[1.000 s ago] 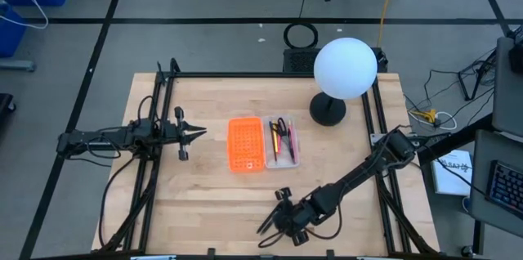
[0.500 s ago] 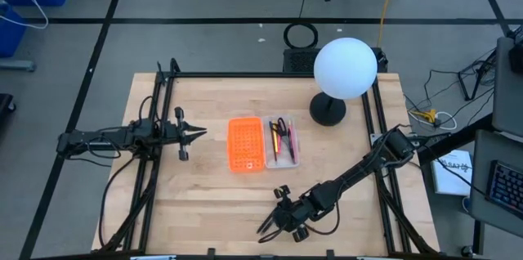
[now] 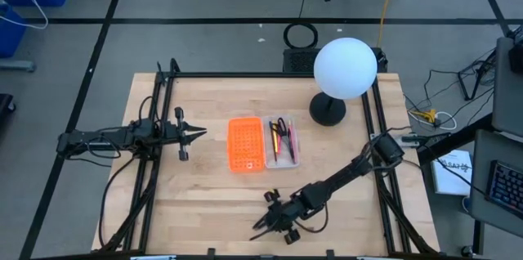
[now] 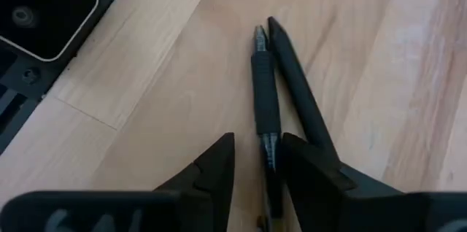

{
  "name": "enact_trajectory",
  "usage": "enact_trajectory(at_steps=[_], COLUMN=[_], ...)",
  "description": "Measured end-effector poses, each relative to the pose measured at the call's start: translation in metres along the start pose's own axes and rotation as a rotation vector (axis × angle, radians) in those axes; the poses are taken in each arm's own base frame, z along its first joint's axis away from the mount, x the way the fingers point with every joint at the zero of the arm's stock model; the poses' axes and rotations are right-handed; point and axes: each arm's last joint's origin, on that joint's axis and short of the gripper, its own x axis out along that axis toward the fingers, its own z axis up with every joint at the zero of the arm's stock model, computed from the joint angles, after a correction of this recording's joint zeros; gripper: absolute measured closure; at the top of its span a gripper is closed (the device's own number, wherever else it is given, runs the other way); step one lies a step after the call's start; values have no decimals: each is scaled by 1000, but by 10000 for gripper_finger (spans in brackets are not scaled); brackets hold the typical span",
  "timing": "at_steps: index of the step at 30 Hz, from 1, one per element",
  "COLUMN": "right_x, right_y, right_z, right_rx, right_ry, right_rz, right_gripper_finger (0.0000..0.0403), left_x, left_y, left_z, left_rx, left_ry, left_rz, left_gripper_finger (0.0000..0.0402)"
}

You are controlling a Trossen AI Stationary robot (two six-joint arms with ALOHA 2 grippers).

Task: Pick & place school supplies into a supply box
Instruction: Put the right black pen into the orange supply box

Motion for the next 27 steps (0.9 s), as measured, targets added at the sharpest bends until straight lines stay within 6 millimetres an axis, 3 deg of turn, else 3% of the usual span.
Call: enact_trajectory(at_steps=[12, 20, 27], right_x=[-16, -17, -20], right_y=[3, 12, 11], right_z=[-32, -35, -33], right_rx=[-54, -224, -221], right_ry=[367, 390, 365], right_rz=[-16, -28, -57], right_gripper_finger=[372, 372, 380], left_x=[0, 0, 0], left_y=[0, 0, 0], left_z=[-1, -1, -1], left_rx=[-5, -7, -7], left_ry=[9, 8, 8], left_rz=[-2, -2, -1], left_gripper_finger=[355, 355, 355])
